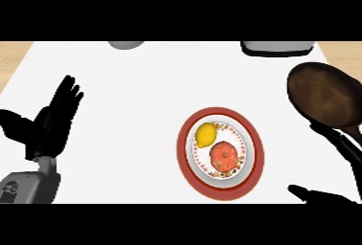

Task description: Pick the squash from the plate and place it in the pan

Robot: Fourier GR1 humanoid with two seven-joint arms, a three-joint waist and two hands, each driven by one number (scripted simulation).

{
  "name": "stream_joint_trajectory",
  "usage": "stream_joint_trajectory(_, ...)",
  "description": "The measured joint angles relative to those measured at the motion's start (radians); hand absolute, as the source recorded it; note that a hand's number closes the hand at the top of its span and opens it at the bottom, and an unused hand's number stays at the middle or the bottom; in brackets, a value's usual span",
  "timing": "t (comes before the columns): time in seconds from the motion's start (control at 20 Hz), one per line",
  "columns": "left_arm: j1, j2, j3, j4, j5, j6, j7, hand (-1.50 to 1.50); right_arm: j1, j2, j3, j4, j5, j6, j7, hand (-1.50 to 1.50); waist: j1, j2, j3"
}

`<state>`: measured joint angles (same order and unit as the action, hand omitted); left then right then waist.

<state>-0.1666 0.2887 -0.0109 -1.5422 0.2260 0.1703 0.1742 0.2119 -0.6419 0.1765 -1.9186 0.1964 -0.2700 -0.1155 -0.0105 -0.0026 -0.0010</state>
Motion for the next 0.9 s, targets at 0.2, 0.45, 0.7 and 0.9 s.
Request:
stream_joint_trajectory(0.2, -0.011, -0.015, -0.018, -0.002, -0.014, 0.004, 0.015, 0.0, -0.078, -0.059, 0.046, -0.059, 0.097, 0.077, 0.192, -1.5, 0.014, 0.002, -0.001)
stream_joint_trajectory(0.45, -0.002, -0.013, -0.021, -0.038, -0.017, 0.0, 0.037, 0.0, -0.205, -0.101, 0.123, -0.087, 0.197, 0.215, 0.419, -1.5, 0.027, 0.003, -0.001)
stream_joint_trajectory(0.7, -0.008, -0.019, -0.016, -0.04, -0.016, -0.004, 0.04, 0.0, -0.338, -0.08, 0.235, -0.025, 0.229, 0.388, 0.586, -1.5, 0.037, 0.005, -0.001)
stream_joint_trajectory(0.9, -0.014, -0.026, -0.015, -0.033, -0.022, -0.004, 0.034, 0.0, -0.418, -0.045, 0.315, 0.006, 0.203, 0.548, 0.715, -1.5, 0.034, 0.006, -0.001)
